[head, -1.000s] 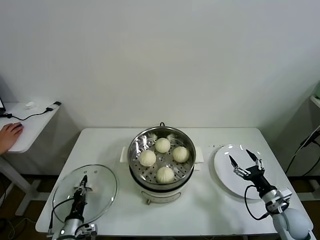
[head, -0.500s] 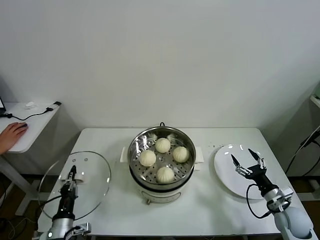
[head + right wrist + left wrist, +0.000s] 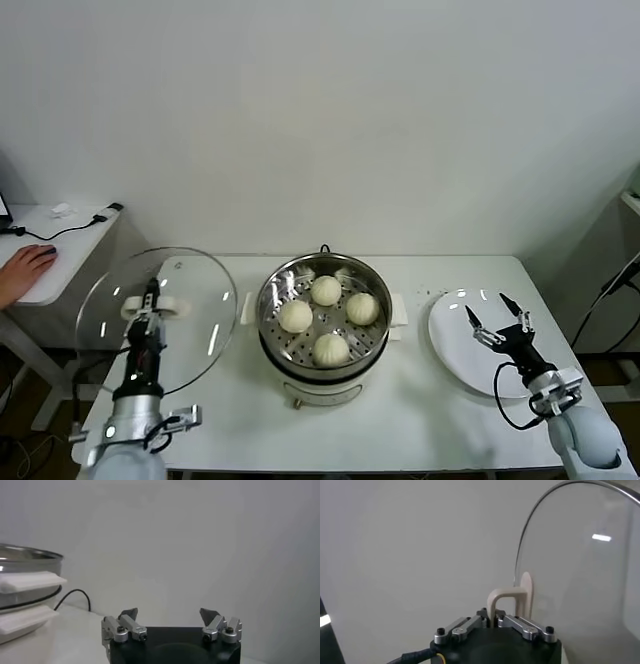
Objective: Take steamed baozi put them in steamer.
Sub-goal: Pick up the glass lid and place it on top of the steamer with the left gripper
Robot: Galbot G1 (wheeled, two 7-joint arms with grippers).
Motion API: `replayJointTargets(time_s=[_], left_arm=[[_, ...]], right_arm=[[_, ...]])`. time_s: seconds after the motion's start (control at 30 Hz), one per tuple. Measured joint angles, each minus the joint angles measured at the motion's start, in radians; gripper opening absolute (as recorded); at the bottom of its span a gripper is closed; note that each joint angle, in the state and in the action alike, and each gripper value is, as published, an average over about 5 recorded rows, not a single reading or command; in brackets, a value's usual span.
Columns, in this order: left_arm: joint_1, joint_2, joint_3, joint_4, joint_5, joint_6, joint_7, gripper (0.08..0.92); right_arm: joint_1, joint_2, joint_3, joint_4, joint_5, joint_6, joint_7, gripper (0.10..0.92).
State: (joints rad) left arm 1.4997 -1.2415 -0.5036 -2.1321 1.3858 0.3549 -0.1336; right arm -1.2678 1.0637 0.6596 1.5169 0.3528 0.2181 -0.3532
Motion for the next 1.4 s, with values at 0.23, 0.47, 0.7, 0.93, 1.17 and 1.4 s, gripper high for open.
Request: replayJointTargets(time_s=[0.23,0.47,0.7,0.93,1.17,1.4], left_arm=[[-0.182,0.057,0.224,-0.023,0.057,0.161,0.202,0.153],[-0.357,0.012,0.42,0.021,0.148,0.27,0.385,0.153],[-0.446,-0.115,0.552,0.103,0.231,0.322,0.482,0.153],[-0.477,-0.232,0.63,0.186,0.28,0.348,0.508,0.153],[-0.488,-0.306,0.653,0.26,0.317,0.352,0.513,0.153],[-0.493,-0.338,0.652,0.309,0.341,0.357,0.514,0.153]], right_arm=[[0.013,0.012,0.004,-0.026,-0.03,0.012,0.003,0.823],[0.018,0.017,0.016,-0.051,-0.045,0.022,0.003,0.823],[0.015,0.02,0.03,-0.07,-0.051,0.035,0.003,0.823],[0.015,0.021,0.039,-0.084,-0.051,0.046,0.0,0.823],[0.016,0.019,0.043,-0.094,-0.051,0.056,-0.004,0.823],[0.017,0.017,0.048,-0.099,-0.05,0.061,-0.008,0.823]])
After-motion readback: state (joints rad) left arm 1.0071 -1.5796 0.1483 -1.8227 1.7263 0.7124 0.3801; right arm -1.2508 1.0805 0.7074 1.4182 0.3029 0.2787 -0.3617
